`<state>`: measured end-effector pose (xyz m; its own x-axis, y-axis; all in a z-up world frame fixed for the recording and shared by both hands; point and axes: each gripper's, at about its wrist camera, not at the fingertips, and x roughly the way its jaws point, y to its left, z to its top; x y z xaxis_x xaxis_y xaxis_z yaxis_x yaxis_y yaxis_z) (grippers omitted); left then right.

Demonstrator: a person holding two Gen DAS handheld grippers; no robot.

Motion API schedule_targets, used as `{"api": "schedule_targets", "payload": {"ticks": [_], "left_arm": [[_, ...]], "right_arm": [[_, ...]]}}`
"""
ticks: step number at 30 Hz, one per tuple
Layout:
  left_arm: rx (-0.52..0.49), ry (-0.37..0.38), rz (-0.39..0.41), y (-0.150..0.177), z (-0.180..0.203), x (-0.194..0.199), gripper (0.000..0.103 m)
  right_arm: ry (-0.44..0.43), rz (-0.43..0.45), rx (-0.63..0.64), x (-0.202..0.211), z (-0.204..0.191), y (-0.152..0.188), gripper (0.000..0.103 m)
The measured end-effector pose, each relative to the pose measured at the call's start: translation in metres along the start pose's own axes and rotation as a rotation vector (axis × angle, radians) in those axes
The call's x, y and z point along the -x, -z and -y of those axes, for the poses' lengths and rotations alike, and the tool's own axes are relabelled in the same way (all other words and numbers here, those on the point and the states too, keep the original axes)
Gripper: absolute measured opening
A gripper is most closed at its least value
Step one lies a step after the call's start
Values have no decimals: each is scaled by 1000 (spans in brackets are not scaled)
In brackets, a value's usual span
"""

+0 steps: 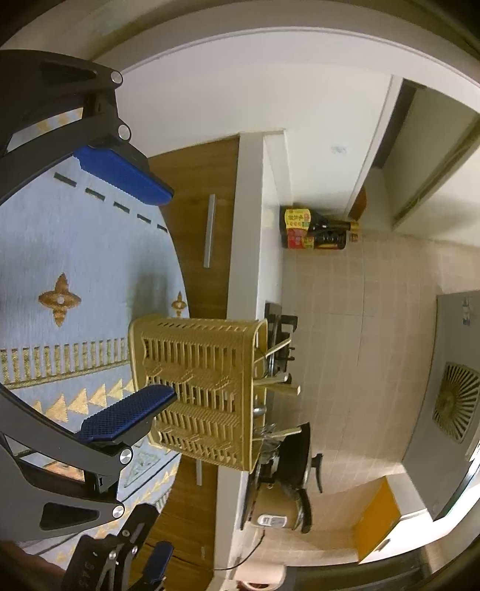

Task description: Organize utensils

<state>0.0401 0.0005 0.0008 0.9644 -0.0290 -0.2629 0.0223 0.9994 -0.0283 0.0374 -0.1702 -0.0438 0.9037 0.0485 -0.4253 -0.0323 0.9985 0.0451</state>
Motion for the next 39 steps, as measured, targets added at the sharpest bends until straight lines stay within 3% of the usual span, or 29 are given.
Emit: {"api": "schedule_targets", "payload": {"ticks": [39], "left_arm": [[-10, 0, -42, 1, 3, -9, 95]], "right_arm": [[-1, -68, -25, -16, 1, 5, 79]]}}
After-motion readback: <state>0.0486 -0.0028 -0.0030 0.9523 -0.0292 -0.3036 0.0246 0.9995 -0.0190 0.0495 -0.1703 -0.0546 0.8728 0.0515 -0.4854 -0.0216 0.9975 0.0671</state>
